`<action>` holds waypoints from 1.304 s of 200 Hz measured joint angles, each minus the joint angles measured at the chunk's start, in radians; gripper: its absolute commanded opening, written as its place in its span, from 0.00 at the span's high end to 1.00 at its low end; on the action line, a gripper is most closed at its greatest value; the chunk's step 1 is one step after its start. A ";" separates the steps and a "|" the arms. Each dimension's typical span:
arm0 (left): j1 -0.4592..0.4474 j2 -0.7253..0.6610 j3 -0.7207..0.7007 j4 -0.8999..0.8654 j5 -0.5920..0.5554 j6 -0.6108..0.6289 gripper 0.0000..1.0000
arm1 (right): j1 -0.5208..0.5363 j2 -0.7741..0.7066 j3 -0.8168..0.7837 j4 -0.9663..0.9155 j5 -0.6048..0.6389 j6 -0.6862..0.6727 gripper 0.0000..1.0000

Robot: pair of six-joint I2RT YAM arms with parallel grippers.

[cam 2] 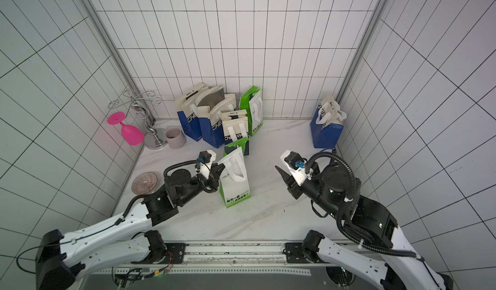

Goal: Open the takeout bag
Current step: Move the takeout bag to the center of the board.

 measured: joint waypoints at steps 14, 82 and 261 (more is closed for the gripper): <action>0.028 0.000 0.002 -0.003 -0.085 0.041 1.00 | 0.000 0.002 -0.007 -0.001 0.000 0.003 0.56; 0.394 0.117 -0.038 0.210 -0.223 0.157 1.00 | 0.000 0.016 -0.015 -0.027 -0.002 0.007 0.55; 0.753 0.404 -0.053 0.589 -0.061 0.149 0.47 | 0.000 0.108 -0.068 -0.097 0.005 0.008 0.56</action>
